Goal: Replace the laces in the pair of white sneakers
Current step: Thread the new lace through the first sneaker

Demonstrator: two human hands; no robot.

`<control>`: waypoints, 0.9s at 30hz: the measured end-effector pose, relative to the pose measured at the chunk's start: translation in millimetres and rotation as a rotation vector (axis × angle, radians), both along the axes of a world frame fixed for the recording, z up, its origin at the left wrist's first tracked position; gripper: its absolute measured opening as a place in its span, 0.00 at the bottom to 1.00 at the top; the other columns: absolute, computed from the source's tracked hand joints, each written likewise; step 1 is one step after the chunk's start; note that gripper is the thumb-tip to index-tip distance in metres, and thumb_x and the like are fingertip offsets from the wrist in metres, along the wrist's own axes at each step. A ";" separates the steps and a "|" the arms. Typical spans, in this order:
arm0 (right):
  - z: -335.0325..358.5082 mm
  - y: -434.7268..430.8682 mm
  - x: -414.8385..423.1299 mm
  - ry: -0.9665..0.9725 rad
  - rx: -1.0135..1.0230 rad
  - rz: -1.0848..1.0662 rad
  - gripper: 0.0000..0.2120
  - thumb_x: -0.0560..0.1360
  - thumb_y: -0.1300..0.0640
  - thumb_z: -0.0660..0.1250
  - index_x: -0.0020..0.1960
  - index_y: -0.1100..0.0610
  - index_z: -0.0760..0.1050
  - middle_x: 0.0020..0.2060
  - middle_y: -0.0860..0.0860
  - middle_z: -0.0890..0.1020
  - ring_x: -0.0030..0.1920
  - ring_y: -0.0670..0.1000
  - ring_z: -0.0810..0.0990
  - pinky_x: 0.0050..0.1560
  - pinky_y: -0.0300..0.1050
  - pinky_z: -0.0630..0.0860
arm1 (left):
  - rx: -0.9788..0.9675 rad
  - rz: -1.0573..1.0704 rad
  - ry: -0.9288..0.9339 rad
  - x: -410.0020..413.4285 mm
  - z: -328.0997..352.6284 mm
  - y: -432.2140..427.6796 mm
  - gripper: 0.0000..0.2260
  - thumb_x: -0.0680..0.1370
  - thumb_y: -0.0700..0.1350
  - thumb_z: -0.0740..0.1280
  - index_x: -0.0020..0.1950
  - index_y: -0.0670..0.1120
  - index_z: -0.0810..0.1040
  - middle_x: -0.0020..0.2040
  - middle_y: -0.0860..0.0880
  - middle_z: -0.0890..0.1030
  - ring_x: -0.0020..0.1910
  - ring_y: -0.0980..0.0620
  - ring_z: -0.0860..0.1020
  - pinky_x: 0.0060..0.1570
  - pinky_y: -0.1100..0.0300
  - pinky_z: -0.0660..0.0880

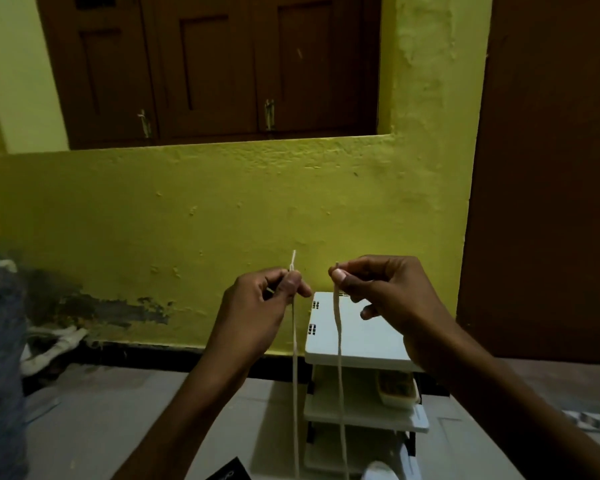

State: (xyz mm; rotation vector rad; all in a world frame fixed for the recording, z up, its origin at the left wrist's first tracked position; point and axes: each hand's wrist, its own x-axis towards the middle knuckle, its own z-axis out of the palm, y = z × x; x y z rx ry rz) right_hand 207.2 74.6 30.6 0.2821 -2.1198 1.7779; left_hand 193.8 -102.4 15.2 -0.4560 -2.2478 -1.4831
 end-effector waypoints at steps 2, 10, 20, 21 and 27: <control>0.3 -0.9 0.7 0.018 0.008 -0.002 0.04 0.70 0.54 0.75 0.44 0.53 0.85 0.37 0.52 0.85 0.36 0.45 0.79 0.31 0.39 0.75 | -0.032 0.045 0.057 -0.7 0.5 2.4 0.10 0.78 0.51 0.65 0.43 0.51 0.84 0.46 0.59 0.77 0.45 0.63 0.76 0.41 0.67 0.70; 3.3 -2.9 3.2 0.051 -0.025 0.058 0.07 0.70 0.51 0.74 0.44 0.54 0.85 0.38 0.53 0.85 0.36 0.44 0.78 0.33 0.40 0.74 | 0.232 -0.074 0.030 2.4 -1.1 8.4 0.06 0.76 0.47 0.68 0.50 0.50 0.84 0.41 0.53 0.85 0.40 0.62 0.81 0.35 0.72 0.73; -97.1 -2.1 23.2 -0.108 0.096 0.030 0.06 0.75 0.56 0.70 0.41 0.57 0.83 0.28 0.54 0.83 0.26 0.47 0.78 0.28 0.37 0.72 | 0.210 -0.313 -0.294 12.5 -74.5 1.3 0.07 0.78 0.44 0.67 0.51 0.43 0.83 0.37 0.48 0.83 0.35 0.52 0.81 0.37 0.63 0.78; -122.9 -2.2 26.2 -0.147 0.127 0.015 0.07 0.76 0.57 0.70 0.40 0.57 0.82 0.28 0.54 0.83 0.26 0.47 0.79 0.29 0.38 0.74 | 0.180 -0.307 -0.344 11.8 -94.8 -0.7 0.06 0.78 0.42 0.68 0.50 0.43 0.83 0.36 0.47 0.82 0.33 0.52 0.79 0.35 0.63 0.77; -290.8 -11.7 54.7 -0.436 0.476 -0.047 0.06 0.74 0.54 0.70 0.39 0.51 0.81 0.31 0.46 0.84 0.32 0.43 0.82 0.39 0.45 0.81 | -0.518 -0.173 -0.591 11.4 -249.7 -6.8 0.03 0.75 0.45 0.72 0.40 0.50 0.82 0.38 0.54 0.83 0.39 0.58 0.81 0.40 0.63 0.78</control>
